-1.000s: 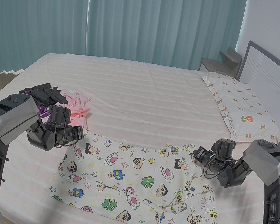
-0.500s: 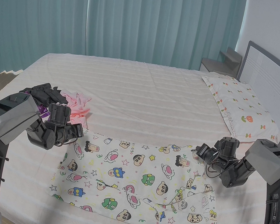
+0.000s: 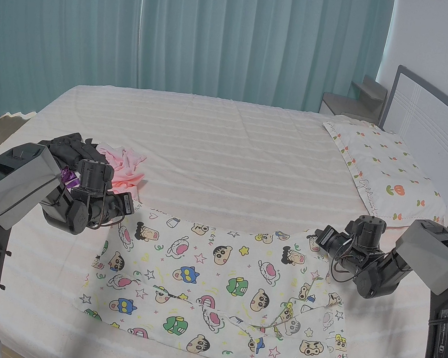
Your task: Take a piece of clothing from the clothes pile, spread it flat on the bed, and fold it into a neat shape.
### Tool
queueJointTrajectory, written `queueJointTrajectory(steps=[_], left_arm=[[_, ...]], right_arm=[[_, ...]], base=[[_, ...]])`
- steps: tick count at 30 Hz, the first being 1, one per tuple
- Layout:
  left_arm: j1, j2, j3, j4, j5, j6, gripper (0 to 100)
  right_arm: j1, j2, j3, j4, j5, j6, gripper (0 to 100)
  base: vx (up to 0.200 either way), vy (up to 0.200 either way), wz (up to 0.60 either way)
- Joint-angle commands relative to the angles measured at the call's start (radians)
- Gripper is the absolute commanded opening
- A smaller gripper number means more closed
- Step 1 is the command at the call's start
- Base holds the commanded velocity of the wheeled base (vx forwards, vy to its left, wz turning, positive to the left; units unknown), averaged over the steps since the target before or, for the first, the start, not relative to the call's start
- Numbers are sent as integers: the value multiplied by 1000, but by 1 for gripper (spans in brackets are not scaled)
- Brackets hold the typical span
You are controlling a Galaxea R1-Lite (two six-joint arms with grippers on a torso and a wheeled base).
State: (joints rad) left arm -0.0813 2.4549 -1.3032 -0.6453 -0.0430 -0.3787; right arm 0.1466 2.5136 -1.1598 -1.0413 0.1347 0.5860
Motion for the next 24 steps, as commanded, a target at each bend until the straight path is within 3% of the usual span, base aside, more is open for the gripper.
queueJointTrajectory(steps=[1,8,13,24], left_arm=[[0,-14,12,0,0,0,0],[0,-51,62,0,-12,1,0],[0,-86,113,0,-28,6,0],[0,-163,220,-5,-63,24,0]], right_arm=[[1,-30,37,0,6,-3,0],[-5,-90,129,-43,40,-11,0],[-4,-137,246,-89,100,-37,0],[4,-203,440,-203,143,-81,0]], base=[[0,0,0],[0,0,0],[0,0,0],[0,0,0]])
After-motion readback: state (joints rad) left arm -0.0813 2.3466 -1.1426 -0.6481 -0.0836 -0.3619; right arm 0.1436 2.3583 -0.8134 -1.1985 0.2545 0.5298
